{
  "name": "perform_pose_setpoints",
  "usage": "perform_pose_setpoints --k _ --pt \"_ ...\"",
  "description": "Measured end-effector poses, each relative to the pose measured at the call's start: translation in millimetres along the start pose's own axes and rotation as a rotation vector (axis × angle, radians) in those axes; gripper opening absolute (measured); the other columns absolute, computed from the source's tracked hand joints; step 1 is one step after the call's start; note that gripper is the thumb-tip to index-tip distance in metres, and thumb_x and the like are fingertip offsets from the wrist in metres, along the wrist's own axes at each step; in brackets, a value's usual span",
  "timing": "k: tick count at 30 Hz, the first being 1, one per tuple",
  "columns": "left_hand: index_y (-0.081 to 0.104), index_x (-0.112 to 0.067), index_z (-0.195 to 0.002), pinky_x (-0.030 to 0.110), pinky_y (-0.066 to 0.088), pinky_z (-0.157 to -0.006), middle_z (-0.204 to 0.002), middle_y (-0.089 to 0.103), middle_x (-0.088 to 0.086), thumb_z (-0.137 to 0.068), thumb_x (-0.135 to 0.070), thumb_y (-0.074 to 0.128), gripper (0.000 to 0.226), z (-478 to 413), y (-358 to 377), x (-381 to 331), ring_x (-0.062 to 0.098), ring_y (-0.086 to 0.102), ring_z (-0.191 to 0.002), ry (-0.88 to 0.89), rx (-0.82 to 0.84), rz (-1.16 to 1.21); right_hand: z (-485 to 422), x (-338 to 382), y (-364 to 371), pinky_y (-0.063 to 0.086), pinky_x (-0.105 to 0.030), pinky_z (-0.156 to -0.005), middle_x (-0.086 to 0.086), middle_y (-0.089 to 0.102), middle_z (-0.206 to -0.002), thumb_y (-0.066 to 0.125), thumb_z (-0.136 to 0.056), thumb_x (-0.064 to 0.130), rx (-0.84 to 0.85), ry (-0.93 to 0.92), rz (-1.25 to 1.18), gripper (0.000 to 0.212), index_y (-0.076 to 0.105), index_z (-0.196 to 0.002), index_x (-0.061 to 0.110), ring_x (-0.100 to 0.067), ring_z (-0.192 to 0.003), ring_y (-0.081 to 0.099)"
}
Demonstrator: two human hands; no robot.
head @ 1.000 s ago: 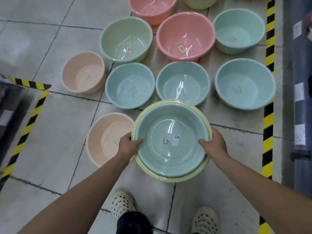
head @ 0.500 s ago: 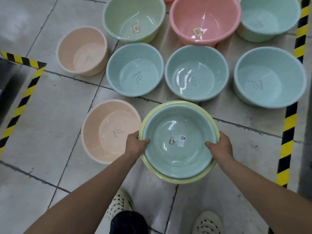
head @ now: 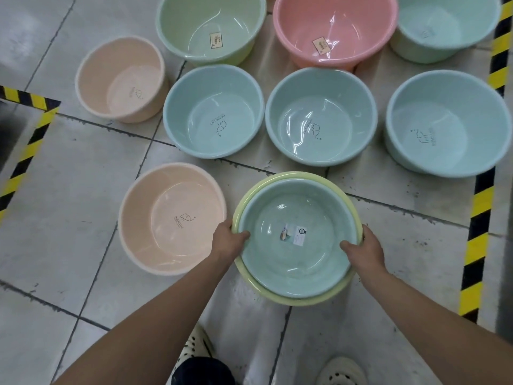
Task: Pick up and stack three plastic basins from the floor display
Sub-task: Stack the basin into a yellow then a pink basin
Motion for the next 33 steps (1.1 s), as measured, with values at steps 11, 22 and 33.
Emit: perform_pose_setpoints --k 11,22,33 --pt "0.066 -0.025 -0.106 0.043 0.060 -0.085 -0.095 0.073 -0.001 -0.079 -0.009 0.069 0.032 -2 -4 6 0.025 0.071 -0.093 0.052 0.038 0.073 5 3 -1 0.046 -0.034 -0.080 -0.004 0.060 -0.106 0.069 -0.087 0.005 -0.009 0.004 -0.064 0.054 0.051 -0.136 0.016 -0.026 -0.093 0.057" --pt "0.060 -0.024 -0.119 0.039 0.057 -0.086 -0.101 0.067 -0.010 -0.076 -0.017 0.072 0.045 51 -114 -39 0.020 0.068 -0.097 0.055 -0.065 0.199 89 116 -20 0.050 -0.035 -0.081 -0.001 0.064 -0.107 0.067 -0.083 0.010 0.009 -0.150 -0.105 0.041 0.057 -0.117 0.031 -0.020 -0.093 0.063" --pt "0.066 -0.023 -0.105 0.035 0.056 -0.074 -0.089 0.071 -0.008 -0.080 -0.008 0.070 0.030 82 -283 -50 0.017 0.070 -0.082 0.027 -0.190 0.243 174 278 58 0.047 -0.032 -0.081 -0.004 0.063 -0.107 0.067 -0.076 0.020 0.180 -0.377 0.109 0.042 0.066 -0.118 0.019 -0.023 -0.097 0.060"
Point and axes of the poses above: each hand's wrist, its own z-axis away from the middle knuckle, its own y-axis out of the palm, x = y × z, the point moved 5 cm from there along -z, towards the middle knuckle
